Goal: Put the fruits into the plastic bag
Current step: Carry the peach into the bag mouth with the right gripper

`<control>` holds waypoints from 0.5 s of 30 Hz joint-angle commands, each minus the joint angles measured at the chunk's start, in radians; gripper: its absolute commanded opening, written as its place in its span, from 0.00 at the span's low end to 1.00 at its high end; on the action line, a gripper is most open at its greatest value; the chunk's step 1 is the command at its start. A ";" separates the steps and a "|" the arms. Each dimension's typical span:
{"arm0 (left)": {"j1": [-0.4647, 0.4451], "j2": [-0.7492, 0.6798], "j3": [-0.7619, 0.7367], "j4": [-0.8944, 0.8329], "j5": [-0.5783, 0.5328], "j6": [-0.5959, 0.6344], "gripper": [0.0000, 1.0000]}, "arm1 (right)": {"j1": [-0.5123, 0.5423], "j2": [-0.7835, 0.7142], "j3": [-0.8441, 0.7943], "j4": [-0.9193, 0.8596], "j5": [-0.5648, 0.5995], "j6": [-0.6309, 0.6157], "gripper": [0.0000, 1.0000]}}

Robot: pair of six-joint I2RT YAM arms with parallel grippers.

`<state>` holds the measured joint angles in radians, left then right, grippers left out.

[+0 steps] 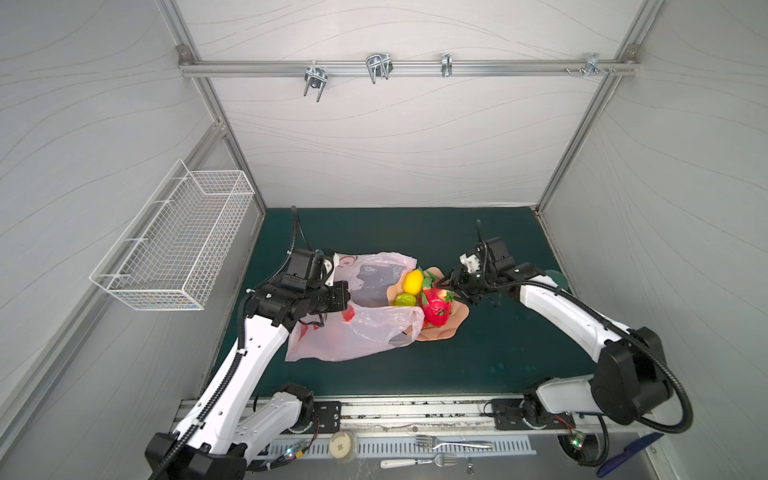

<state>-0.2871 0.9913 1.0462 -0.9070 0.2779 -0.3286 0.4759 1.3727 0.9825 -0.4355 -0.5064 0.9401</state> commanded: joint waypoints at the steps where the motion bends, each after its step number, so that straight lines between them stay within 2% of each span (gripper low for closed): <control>1: -0.006 0.006 0.025 0.032 0.013 0.003 0.00 | 0.033 0.020 -0.002 0.131 -0.056 0.101 0.33; 15: -0.007 -0.014 0.026 0.038 0.001 -0.004 0.00 | 0.295 0.210 0.114 0.286 -0.039 0.242 0.33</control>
<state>-0.2897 0.9905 1.0462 -0.9070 0.2775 -0.3309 0.7349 1.5543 1.0599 -0.2073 -0.5392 1.1244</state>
